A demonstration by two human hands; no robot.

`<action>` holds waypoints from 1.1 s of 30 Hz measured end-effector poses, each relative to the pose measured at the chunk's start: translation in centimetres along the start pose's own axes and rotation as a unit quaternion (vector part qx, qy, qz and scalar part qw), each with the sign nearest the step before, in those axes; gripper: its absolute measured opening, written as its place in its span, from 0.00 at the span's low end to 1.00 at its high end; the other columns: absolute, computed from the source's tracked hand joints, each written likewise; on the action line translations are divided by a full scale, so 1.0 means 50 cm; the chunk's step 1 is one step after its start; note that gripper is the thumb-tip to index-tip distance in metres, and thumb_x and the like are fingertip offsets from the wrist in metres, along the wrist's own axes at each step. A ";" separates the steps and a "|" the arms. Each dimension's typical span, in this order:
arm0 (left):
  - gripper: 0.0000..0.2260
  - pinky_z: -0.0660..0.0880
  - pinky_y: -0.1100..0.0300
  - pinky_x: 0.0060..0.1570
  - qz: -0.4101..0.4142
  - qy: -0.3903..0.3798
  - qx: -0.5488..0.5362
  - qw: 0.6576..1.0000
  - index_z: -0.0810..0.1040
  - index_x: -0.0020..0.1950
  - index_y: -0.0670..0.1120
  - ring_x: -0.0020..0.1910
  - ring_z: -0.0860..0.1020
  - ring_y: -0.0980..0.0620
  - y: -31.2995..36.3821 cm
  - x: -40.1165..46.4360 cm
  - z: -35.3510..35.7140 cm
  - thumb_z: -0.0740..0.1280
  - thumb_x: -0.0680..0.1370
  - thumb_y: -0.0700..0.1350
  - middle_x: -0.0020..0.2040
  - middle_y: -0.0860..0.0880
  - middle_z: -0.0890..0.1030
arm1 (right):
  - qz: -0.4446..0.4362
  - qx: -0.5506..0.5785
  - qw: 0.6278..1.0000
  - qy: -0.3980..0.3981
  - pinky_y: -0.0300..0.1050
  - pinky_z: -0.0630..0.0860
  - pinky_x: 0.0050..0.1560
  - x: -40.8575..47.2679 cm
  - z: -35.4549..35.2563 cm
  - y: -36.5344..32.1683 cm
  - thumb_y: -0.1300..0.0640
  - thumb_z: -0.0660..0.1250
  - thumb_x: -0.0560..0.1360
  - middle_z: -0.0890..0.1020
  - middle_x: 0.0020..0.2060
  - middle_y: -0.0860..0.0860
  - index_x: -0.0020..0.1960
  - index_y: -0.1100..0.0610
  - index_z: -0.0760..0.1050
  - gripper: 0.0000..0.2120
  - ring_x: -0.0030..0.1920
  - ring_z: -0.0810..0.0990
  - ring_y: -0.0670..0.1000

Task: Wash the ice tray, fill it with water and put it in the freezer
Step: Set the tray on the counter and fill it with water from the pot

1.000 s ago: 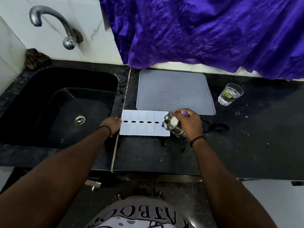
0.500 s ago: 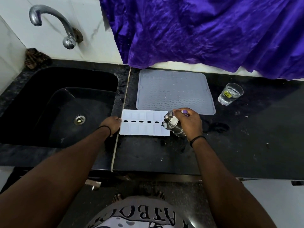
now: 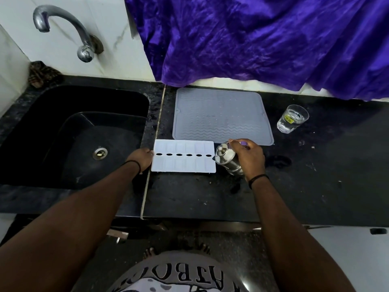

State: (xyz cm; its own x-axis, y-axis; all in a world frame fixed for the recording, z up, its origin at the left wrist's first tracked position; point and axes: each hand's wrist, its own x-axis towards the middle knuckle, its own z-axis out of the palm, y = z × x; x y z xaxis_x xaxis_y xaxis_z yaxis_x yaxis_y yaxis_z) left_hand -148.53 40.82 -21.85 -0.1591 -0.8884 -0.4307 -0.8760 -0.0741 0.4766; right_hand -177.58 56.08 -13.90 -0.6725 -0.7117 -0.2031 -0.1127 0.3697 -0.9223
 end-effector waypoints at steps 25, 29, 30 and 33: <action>0.14 0.75 0.55 0.31 -0.045 -0.013 -0.089 0.995 0.75 0.46 0.41 0.41 0.78 0.38 0.019 -0.015 -0.011 0.57 0.80 0.50 0.52 0.35 0.79 | 0.094 0.321 0.942 -0.007 0.51 0.80 0.52 -0.004 -0.019 0.036 0.50 0.67 0.77 0.83 0.53 0.58 0.62 0.61 0.78 0.18 0.51 0.82 0.55; 0.16 0.74 0.51 0.50 -0.003 0.137 0.000 0.991 0.73 0.49 0.45 0.50 0.77 0.40 0.066 -0.039 -0.039 0.63 0.75 0.58 0.53 0.42 0.78 | 0.101 0.349 0.932 -0.008 0.59 0.75 0.62 -0.003 -0.031 0.045 0.49 0.65 0.78 0.80 0.60 0.61 0.67 0.63 0.74 0.23 0.57 0.79 0.58; 0.16 0.75 0.50 0.50 0.039 0.178 0.024 0.983 0.72 0.49 0.47 0.51 0.77 0.40 0.089 -0.049 -0.048 0.65 0.74 0.59 0.52 0.43 0.77 | 0.101 0.349 0.931 -0.009 0.58 0.75 0.62 -0.003 -0.032 0.045 0.48 0.65 0.78 0.80 0.60 0.60 0.67 0.63 0.74 0.24 0.57 0.79 0.57; 0.16 0.72 0.56 0.44 0.235 0.188 0.033 0.953 0.76 0.46 0.47 0.46 0.77 0.45 0.186 -0.082 -0.054 0.70 0.72 0.59 0.44 0.47 0.77 | 0.100 0.348 0.932 -0.010 0.59 0.75 0.62 -0.006 -0.029 0.045 0.48 0.66 0.77 0.80 0.60 0.60 0.67 0.63 0.73 0.24 0.59 0.79 0.59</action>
State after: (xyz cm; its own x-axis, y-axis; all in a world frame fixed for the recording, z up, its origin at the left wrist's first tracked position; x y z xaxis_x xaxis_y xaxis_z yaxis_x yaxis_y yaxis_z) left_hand -154.80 42.53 -13.58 -0.3770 -0.9171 0.1293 -0.7768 0.3891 0.4951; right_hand -178.70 57.98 -15.46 -0.6138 -0.6839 -0.3944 0.5203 0.0253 -0.8536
